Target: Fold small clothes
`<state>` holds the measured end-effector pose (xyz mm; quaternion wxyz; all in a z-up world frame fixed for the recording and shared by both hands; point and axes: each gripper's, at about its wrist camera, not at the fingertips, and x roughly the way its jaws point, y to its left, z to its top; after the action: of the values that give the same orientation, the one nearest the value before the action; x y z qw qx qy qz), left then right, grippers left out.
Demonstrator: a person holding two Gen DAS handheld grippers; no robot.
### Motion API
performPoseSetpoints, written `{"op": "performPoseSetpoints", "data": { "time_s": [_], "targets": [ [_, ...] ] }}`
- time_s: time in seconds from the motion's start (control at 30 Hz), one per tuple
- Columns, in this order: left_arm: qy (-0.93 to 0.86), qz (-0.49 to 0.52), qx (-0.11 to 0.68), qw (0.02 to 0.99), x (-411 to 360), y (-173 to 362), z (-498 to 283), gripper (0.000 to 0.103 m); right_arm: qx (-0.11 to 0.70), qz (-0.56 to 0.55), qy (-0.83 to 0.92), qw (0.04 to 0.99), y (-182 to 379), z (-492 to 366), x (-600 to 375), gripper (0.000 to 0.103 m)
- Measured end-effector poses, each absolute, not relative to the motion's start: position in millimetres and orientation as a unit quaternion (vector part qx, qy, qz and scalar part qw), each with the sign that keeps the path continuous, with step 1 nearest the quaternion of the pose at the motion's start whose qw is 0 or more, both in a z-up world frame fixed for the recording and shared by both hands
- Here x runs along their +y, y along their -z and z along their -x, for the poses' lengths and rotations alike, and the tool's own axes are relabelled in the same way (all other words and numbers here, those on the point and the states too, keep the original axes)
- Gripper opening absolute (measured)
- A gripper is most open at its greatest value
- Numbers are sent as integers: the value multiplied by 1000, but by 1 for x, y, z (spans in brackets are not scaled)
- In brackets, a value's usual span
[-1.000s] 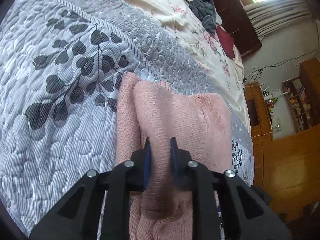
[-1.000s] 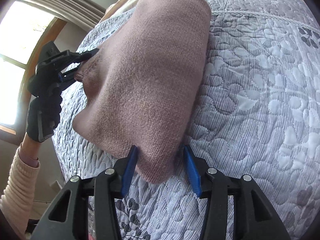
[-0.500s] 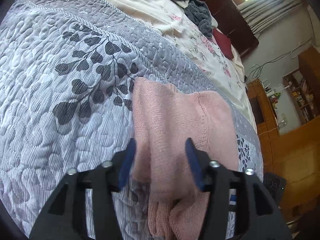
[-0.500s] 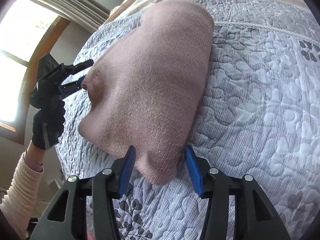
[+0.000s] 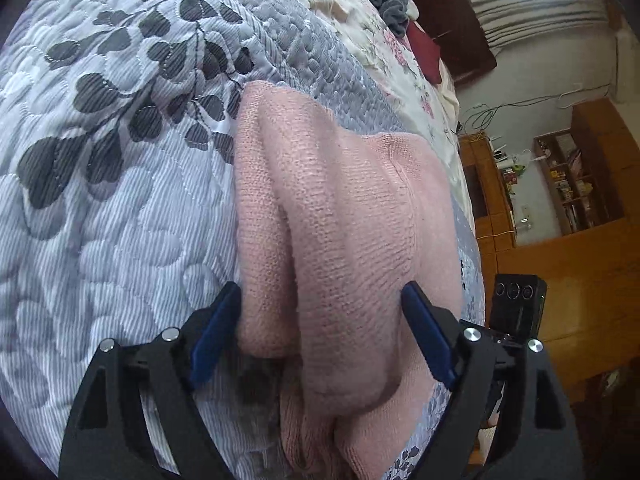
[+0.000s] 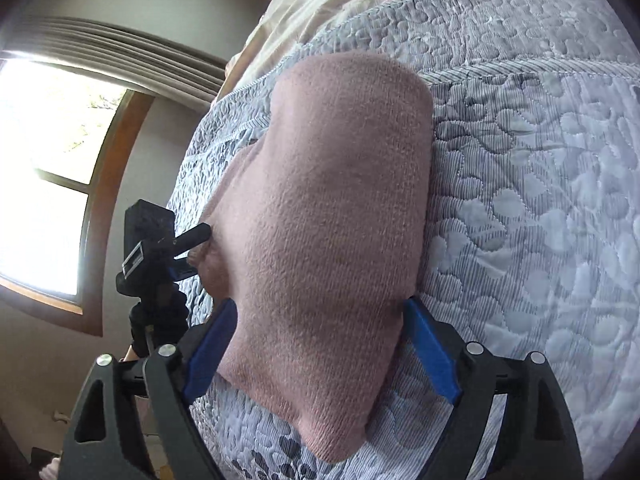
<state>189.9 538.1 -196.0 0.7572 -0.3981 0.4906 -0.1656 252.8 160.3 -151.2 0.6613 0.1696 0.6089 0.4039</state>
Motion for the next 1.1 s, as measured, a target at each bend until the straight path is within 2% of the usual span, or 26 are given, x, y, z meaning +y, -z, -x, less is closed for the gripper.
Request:
{"op": "performPoseSetpoints", "data": {
  "time_s": [0.07,0.17,0.33,0.4,0.43,0.5,0.57,0.77,0.97,1.1],
  "targets": [
    [180,392,489,759,532,197,-197,85,613,-179,-405,655,162,-261,165,89],
    [198,374,493,760,519,200,-209,88,611,-205,-415,642,174,-270,173,99],
    [207,352,492,769,499,200,-221,87,613,-228,-416,632,189,-280,186,100],
    [203,353,488,772,499,200,-219,74,609,-231,-415,635,187,-279,187,93],
    [203,358,485,771,501,200,-217,70,606,-227,-415,639,185,-278,186,85],
    [210,373,475,769,503,198,-212,54,602,-222,-418,643,179,-274,178,74],
    [218,384,464,768,502,192,-205,50,596,-215,-422,648,167,-269,173,68],
    [257,400,442,761,463,160,-179,48,582,-200,-431,660,120,-239,132,67],
    [309,406,430,744,385,130,-145,48,579,-180,-424,673,72,-196,54,67],
    [328,383,436,745,326,120,-126,48,582,-180,-405,682,62,-166,-2,67]
  ]
}}
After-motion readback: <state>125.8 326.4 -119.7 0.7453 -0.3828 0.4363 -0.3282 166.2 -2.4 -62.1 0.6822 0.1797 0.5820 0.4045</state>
